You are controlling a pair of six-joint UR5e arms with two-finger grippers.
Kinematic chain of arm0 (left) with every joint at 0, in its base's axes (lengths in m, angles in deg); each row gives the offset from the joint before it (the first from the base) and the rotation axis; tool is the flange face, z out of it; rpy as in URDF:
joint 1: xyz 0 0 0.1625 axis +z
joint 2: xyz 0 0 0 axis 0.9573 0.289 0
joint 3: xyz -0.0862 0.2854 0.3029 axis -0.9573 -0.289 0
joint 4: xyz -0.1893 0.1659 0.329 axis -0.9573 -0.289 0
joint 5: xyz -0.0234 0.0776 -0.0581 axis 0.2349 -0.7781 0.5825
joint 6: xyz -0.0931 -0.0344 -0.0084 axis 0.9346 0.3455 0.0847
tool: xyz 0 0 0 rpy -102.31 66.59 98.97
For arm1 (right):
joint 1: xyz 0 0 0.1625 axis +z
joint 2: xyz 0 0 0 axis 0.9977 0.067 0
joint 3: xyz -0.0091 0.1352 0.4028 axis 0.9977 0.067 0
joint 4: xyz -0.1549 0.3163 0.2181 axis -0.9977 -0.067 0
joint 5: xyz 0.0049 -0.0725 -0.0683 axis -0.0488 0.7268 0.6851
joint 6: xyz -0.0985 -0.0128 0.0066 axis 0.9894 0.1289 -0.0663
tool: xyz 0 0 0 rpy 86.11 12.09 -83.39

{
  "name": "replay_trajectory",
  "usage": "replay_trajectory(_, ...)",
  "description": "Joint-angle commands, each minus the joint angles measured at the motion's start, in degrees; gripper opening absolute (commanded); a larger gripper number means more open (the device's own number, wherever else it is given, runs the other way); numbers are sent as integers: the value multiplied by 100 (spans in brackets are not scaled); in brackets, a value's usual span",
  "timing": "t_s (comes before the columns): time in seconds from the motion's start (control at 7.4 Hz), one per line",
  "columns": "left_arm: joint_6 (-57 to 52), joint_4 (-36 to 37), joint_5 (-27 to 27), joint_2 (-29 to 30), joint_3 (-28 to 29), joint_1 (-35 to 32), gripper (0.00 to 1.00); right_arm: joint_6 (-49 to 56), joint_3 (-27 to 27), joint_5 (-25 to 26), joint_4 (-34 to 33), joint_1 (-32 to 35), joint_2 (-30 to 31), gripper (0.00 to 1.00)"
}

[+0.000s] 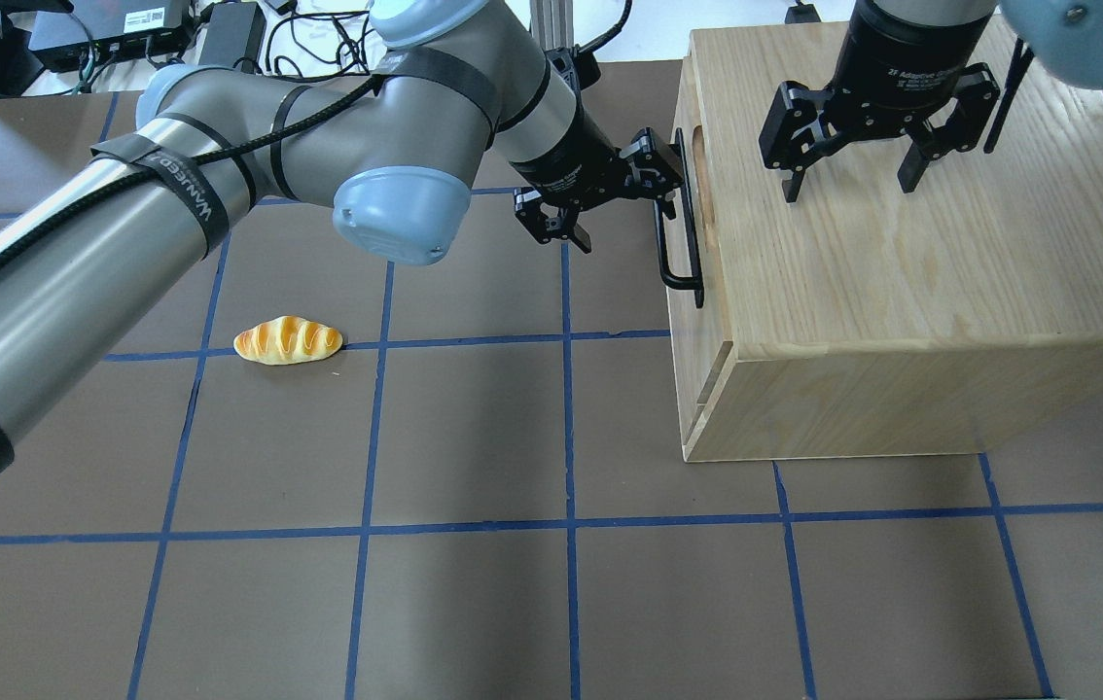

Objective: Open upper drawer

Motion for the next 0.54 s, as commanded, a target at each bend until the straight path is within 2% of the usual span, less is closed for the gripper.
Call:
replay_trajectory(0.0,-163,1,-148,-12,-19,0,100,3,4,0,0,6,0,100)
replay_trajectory(0.41,-375,-34,-535,-12,-45,0,100,-6,-5,0,0,6,0,100)
